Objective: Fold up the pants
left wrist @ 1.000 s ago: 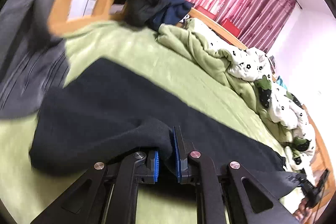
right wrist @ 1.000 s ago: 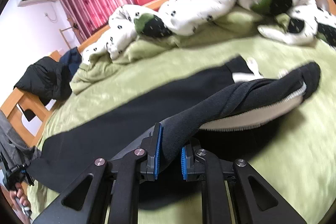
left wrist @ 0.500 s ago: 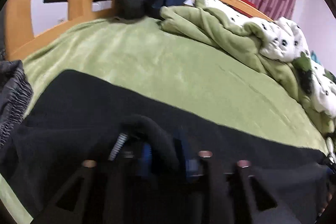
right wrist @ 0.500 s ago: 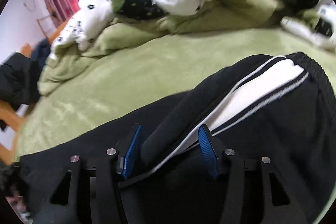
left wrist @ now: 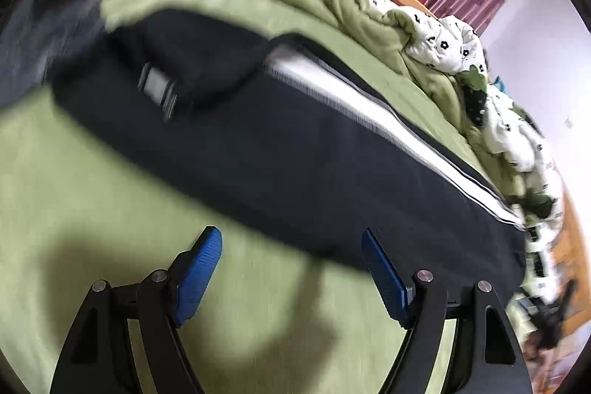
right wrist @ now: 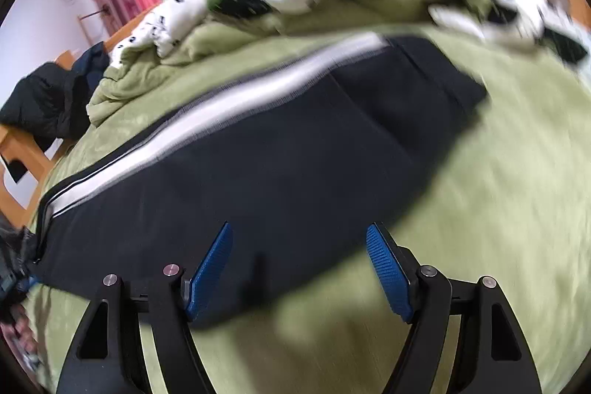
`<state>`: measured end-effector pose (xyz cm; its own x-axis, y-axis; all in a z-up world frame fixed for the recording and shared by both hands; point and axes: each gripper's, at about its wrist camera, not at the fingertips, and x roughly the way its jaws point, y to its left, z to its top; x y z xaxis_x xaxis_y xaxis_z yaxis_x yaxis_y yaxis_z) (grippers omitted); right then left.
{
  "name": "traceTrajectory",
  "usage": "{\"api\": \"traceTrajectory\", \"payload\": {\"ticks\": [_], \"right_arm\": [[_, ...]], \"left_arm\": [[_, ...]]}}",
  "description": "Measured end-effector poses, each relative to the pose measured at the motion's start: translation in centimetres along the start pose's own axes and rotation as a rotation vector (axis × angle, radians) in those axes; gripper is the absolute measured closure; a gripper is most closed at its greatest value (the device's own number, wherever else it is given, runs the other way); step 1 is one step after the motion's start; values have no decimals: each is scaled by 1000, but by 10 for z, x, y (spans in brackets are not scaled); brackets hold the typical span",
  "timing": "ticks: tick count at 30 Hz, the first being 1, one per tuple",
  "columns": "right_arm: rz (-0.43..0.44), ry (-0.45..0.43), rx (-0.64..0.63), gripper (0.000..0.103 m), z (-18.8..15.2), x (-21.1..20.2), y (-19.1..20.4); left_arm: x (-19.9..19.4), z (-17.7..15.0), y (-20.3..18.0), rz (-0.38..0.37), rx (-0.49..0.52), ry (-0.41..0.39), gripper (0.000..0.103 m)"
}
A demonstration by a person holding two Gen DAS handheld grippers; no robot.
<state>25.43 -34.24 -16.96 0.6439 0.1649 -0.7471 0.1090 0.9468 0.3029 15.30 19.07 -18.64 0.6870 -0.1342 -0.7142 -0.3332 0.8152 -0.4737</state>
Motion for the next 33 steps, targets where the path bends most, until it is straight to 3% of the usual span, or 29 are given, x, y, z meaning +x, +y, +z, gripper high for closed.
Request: {"api": "traceTrajectory", "payload": {"ticks": [3,6,11,13,15,16,17,19,23,26,29,33], "right_arm": [[47,16,86,29,-17,2,-20],[88,0,139,29,-14,9,-28],[113,4,205,29,18,40,-34],[97,-7,190,29,36,53,-33],[46,-5,188,46,55,69,-34],[18,2,210,65,62,76,-37],[36,-1,252,74,70,82,-43],[88,-12,349,85,77,85,-57],[107,-66,366,90,73,56,-58],[127,-94,341,90,66,21,-58],[90,-99,303,90,49,-17,-65],[57,-83,293,90,20,-70,-104]], "left_arm": [[-3,-13,9,-50,-48,-23,27],[8,2,22,-98,-146,-17,27],[27,32,37,-80,-281,-89,30],[37,40,33,-30,-273,-108,41],[46,46,29,40,-251,-113,60],[49,49,28,84,-238,-127,74],[51,50,27,106,-241,-140,82],[49,51,30,103,-265,-148,86],[32,48,27,112,-232,-153,91],[6,41,21,67,-198,-144,93],[-20,22,14,27,-150,-112,93],[-49,-21,4,-9,-77,-34,93]]}}
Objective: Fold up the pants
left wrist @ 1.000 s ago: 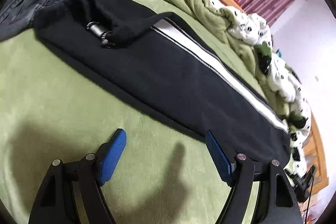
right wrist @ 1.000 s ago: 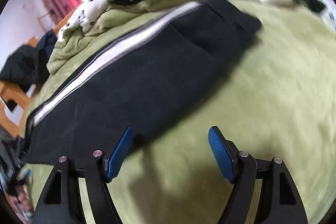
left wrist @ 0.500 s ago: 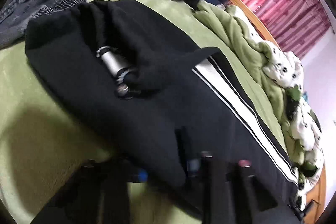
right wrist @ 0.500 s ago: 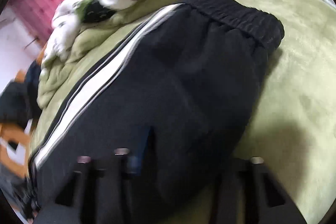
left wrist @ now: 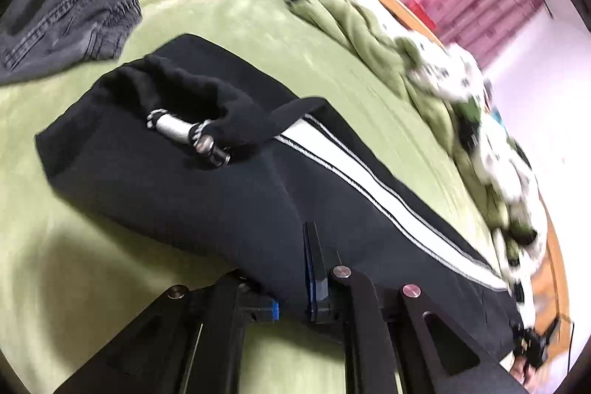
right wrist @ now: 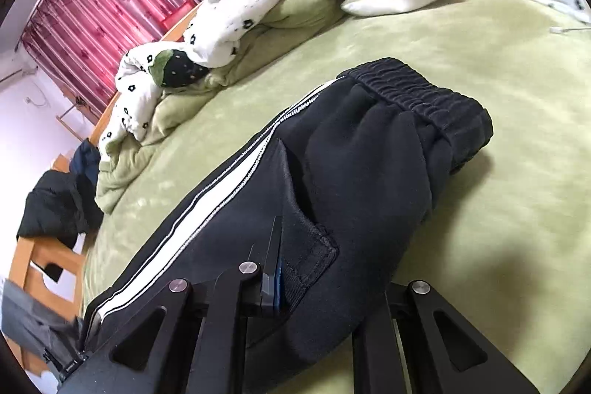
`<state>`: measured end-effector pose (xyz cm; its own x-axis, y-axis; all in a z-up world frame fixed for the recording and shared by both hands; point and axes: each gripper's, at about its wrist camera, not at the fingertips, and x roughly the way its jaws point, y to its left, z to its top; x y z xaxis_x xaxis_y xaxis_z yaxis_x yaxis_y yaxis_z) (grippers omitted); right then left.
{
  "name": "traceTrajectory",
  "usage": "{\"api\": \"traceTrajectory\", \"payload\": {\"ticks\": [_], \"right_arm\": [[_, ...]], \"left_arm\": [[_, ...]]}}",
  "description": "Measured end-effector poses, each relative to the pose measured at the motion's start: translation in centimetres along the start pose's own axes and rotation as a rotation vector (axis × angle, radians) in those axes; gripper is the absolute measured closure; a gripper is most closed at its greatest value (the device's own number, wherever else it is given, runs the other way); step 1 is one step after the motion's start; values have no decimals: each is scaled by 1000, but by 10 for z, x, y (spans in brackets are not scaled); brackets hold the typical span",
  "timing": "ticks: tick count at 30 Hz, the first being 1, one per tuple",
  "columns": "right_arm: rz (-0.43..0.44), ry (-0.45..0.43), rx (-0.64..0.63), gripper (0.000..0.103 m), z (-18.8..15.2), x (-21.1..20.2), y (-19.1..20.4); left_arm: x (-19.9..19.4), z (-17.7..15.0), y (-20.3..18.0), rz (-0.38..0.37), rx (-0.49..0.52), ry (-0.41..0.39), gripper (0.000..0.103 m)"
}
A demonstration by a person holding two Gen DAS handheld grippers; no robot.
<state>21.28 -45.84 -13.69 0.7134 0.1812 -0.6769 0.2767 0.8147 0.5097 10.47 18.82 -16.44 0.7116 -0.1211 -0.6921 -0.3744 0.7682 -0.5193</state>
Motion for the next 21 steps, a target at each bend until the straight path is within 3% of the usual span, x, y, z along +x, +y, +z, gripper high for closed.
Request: {"api": "traceTrajectory", "payload": {"ticks": [4,9,12,15,17,18,19,20,21], "right_arm": [[-40,-17,-6,90,-18,-53,-51],[-61,3,-2,89,-43,-71,-99],[-95,48,4,81,-54,-57,-113],[-58,9,57,70,-66,-73,-127],[-49,-42,55,64,-70,-92,-133],[-45,-74,50,61,-69,-101,-136],[-53,-93,52,49,-67,-105,-137],[-66,-110,64,38,-61,-107,-142],[-70,-117,82,35,-55,-105,-146]], "left_arm": [[-26,-53,-2,-55,76,80,93],[-53,-95,-7,-72,153,111,92],[-52,-103,-3,-46,158,126,91],[-53,-105,0,-22,148,149,85],[-64,-109,5,15,185,139,62],[-70,-111,8,42,207,126,55],[-77,-113,10,64,231,104,46],[-82,-112,13,65,243,95,44],[-86,-111,17,57,253,92,44]]}}
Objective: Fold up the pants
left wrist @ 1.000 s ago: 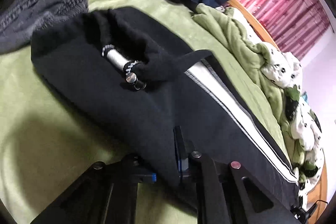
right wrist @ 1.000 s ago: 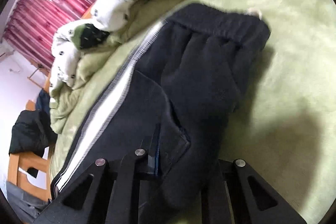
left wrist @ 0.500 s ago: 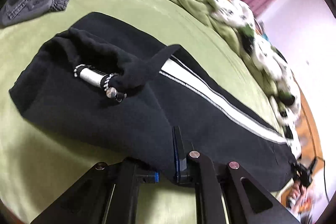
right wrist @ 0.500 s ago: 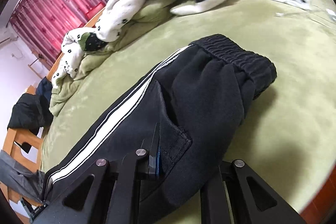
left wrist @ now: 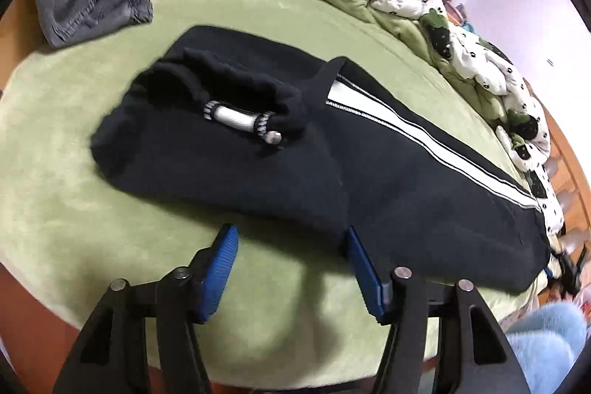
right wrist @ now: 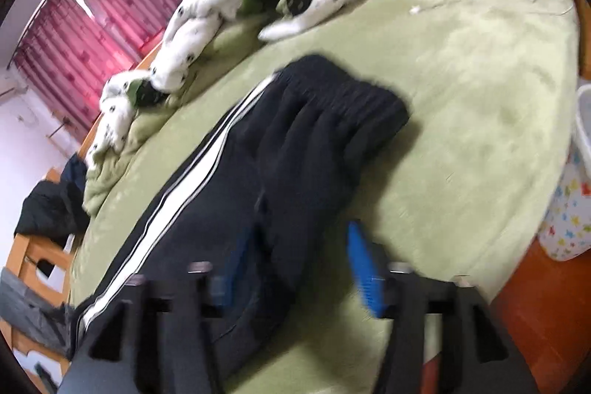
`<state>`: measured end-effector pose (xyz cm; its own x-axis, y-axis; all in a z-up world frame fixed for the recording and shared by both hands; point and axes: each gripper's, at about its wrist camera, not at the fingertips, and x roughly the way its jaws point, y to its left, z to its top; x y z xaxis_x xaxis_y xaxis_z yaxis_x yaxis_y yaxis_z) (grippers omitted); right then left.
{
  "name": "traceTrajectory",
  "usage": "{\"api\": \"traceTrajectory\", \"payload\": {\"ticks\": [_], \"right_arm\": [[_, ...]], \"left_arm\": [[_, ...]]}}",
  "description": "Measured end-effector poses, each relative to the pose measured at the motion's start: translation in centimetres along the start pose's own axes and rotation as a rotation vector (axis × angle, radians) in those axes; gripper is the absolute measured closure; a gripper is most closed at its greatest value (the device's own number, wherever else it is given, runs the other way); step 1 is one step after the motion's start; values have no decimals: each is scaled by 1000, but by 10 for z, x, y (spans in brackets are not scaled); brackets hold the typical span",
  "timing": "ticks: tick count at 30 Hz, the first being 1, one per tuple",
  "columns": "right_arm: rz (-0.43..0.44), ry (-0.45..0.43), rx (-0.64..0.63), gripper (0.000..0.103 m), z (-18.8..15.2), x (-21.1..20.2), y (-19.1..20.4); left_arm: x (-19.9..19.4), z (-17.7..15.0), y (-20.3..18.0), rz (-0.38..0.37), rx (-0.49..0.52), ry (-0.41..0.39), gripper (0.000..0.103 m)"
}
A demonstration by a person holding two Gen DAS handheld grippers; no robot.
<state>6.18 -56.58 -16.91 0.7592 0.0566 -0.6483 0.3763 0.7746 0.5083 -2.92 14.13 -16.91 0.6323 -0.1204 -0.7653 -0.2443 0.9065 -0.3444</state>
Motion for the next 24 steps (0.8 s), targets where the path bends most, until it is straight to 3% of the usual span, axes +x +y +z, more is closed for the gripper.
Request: {"api": "traceTrajectory", "payload": {"ticks": [4,7,8,11,14,17,19,21,24], "right_arm": [[18,8,127,35,21,33,-18],[71,10,240,34,31,61,-29],[65,1,250,40,36,66,-27],[-15,-53,139,54,56,62,-4],[41,-136,66,55,71,44,6],[-39,-31,77,43,67,63,1],[-61,49,92,43,57,71,-12],[-10,16,117,42,43,56,-26],[-60,2,100,41,27,29,-29]], "left_arm": [[-20,4,13,62,-26,-59,44],[-28,12,16,52,-43,-86,44],[-30,19,13,57,-28,-91,44],[-38,36,-1,107,55,-131,44],[-46,47,-10,122,109,-185,39],[-37,51,-16,80,124,-168,39],[-28,50,-21,51,144,-146,39],[-22,47,-24,51,167,-143,39],[-11,46,-22,87,179,-151,39]]}}
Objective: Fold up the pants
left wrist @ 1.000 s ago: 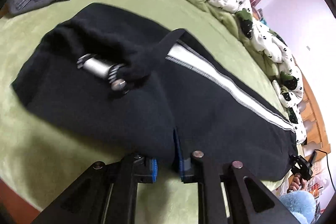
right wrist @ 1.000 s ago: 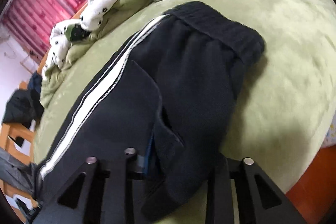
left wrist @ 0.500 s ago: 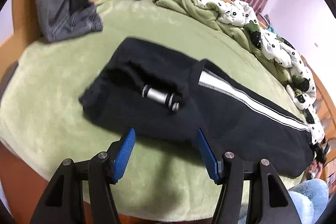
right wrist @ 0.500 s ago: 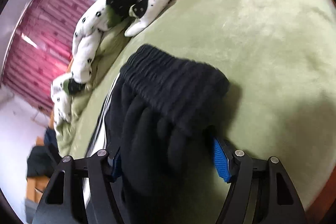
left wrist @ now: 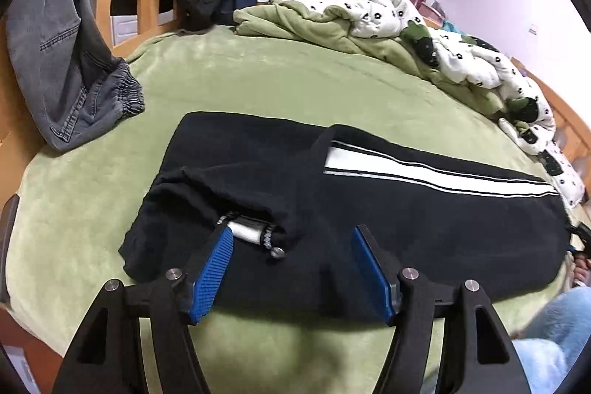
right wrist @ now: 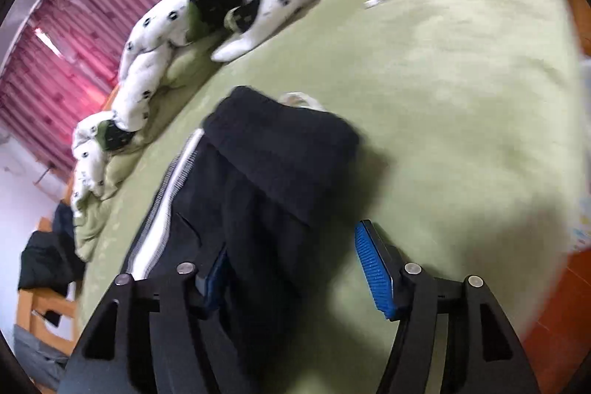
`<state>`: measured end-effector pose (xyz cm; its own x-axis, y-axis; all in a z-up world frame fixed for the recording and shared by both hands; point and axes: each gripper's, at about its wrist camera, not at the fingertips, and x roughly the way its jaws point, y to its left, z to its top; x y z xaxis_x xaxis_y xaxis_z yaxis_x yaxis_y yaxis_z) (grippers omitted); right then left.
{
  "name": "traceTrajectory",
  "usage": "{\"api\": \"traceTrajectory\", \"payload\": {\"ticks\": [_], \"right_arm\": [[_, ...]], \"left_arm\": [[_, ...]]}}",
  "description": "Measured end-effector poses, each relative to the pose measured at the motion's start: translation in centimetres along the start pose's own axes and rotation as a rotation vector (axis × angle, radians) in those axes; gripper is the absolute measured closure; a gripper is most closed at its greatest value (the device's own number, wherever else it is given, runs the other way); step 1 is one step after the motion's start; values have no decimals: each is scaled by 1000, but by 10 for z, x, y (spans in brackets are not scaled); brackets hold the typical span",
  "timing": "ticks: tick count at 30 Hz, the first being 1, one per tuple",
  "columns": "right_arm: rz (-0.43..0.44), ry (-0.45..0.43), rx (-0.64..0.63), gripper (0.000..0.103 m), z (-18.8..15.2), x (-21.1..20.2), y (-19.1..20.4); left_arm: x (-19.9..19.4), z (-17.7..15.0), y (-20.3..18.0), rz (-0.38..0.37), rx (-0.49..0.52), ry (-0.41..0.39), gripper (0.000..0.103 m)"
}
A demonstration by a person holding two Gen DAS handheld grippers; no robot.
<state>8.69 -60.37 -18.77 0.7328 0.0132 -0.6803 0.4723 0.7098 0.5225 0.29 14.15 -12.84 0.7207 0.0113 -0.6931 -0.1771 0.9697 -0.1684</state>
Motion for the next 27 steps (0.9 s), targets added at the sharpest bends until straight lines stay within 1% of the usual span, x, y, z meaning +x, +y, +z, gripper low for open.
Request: {"api": "traceTrajectory", "payload": {"ticks": [1,2,3,4,5,6,7,8,10,12,13,14,15,16,17,18,19,20,22,25,26,27], "right_arm": [[-14,1,-20,41,-4,-7,2],[-39,-3,-42,41,-9,-14,5],[-69,-8,-64,41,-13,-22,10],[-98,-14,-84,41,-17,-28,16],[-128,-20,-104,41,-19,-34,22],[-160,-32,-133,41,-22,-41,33],[-169,-40,-150,41,-22,-45,36],[-177,-54,-172,41,-23,-49,45],[-187,-80,-228,41,-23,-50,67],[-190,-81,-285,41,-25,-42,93],[-186,-61,-312,41,-27,-34,109],[-179,-51,-328,41,-28,-29,120],[-164,-43,-352,41,-33,-22,136],[-146,-37,-383,41,-38,-14,152],[-129,-30,-416,41,-44,-8,168],[-113,-22,-447,41,-50,-2,182],[-89,-10,-481,41,-56,5,196],[-45,17,-530,41,-65,17,215],[0,54,-599,41,-78,32,241],[73,103,-745,41,-103,53,284],[85,109,-797,41,-111,58,296],[92,114,-853,41,-121,64,310]], "left_arm": [[6,0,3,-12,-9,9,39],[16,0,4,-24,-20,31,43],[23,0,5,-32,-25,47,50],[29,2,6,-22,-13,45,74],[31,6,6,-22,8,31,93],[32,12,8,-28,25,20,92],[31,22,13,-17,20,-6,92],[29,35,21,12,-2,-46,92],[28,64,44,60,-68,-108,92],[29,83,65,50,-150,-123,93],[33,94,78,50,-193,-114,87],[37,100,85,71,-208,-94,71],[38,103,90,87,-212,-83,61],[38,105,92,95,-208,-87,45],[36,105,93,72,-193,-115,39],[35,103,91,43,-172,-148,38],[35,103,90,38,-161,-155,38],[41,103,88,40,-145,-145,38],[58,102,82,26,-120,-105,38],[86,103,80,42,-123,-35,38],[97,103,83,54,-137,-9,41],[105,104,87,54,-158,9,50]]}}
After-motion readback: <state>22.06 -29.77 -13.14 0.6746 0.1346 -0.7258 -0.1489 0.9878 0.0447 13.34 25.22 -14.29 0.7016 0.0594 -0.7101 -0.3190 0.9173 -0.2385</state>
